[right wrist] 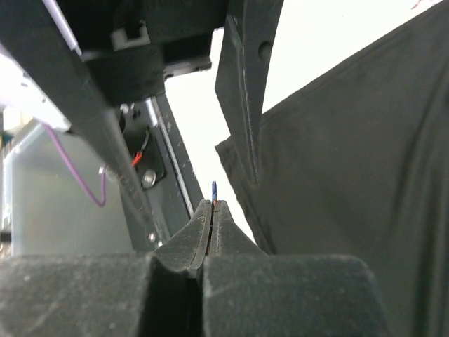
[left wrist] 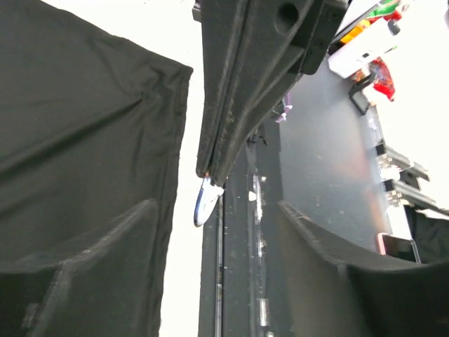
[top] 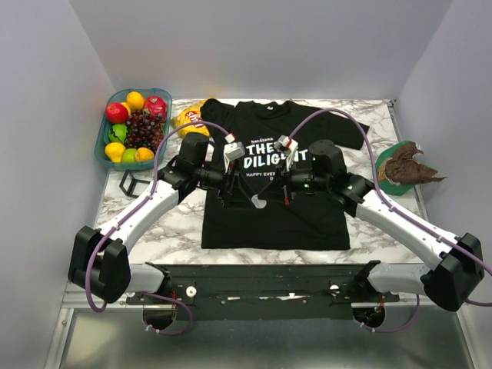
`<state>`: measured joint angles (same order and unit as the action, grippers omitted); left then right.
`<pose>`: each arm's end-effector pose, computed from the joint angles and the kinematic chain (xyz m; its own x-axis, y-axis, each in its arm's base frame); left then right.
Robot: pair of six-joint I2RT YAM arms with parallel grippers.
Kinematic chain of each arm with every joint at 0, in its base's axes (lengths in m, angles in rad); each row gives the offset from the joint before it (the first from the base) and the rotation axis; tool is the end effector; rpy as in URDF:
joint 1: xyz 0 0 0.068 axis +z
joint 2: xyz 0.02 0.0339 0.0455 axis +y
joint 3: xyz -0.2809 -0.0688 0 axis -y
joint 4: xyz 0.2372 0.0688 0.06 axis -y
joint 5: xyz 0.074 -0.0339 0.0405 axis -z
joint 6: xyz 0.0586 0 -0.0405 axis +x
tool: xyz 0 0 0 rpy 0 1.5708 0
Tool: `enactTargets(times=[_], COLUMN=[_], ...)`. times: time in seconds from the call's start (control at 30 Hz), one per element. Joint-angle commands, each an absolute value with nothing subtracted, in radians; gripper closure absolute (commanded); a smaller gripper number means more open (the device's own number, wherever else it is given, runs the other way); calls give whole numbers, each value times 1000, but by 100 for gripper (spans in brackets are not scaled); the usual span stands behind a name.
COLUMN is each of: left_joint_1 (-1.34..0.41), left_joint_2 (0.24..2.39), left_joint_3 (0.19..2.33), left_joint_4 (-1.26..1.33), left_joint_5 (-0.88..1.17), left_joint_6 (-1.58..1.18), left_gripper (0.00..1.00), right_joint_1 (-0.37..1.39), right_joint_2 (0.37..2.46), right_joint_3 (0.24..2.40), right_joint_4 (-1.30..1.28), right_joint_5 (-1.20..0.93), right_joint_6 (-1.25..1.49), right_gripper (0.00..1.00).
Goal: Pin the brooch onto the clothing
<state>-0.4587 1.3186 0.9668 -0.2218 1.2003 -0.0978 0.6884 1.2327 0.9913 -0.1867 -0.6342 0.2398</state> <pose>0.2208 -0.1700 0.3084 -0.5684 0.2413 -0.7865 0.8107 0.0015 -0.5854 0.1955 0.2058 0.3297 -0.5318 -0.1898 -0.8253 -0.8254 0.3343 0.4550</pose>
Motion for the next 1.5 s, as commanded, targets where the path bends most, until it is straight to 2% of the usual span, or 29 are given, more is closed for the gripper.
enactTargets(times=[0.0,0.17,0.37,0.4,0.43,0.57,0.67,0.7,0.77,1.17,1.27,1.37,1.47], left_joint_1=[-463,-463,-465,-463,-463,-463,-465,-463,-463,-463,-463,-463,-463], left_joint_2=[1292,1293,1275,1273,1275,1267,1266,1266,1267,1258,1261,1275,1296], left_joint_3=[963,960,948,946,946,946,943,943,942,922,904,908,931], left_joint_4=[-172,-166,-134,-127,-124,-120,-115,-114,-106,-38,-5,-8,-80], left_joint_5=[1213,1229,1226,1226,1226,1223,1221,1224,1229,1259,1259,1241,1223], left_joint_6=[-124,-133,-152,-155,-159,-163,-164,-167,-175,-244,-278,-290,-255], left_gripper=[20,23,55,67,71,73,83,92,99,100,100,100,100], right_joint_1=[696,696,696,696,696,696,696,696,696,696,698,698,709], right_joint_2=[1183,1160,1158,1158,1157,1146,1137,1135,1131,1081,1092,1118,1127], right_joint_3=[956,920,910,908,904,887,873,868,858,824,834,891,920], right_joint_4=[-66,49,71,74,74,75,74,75,74,20,6,-77,-136], right_joint_5=[-545,-537,-540,-543,-543,-532,-520,-515,-500,-433,-483,-529,-512], right_joint_6=[342,406,419,420,422,422,423,420,419,365,341,301,255], right_gripper=[99,99,99,99,99,99,99,99,99,99,99,94,82])
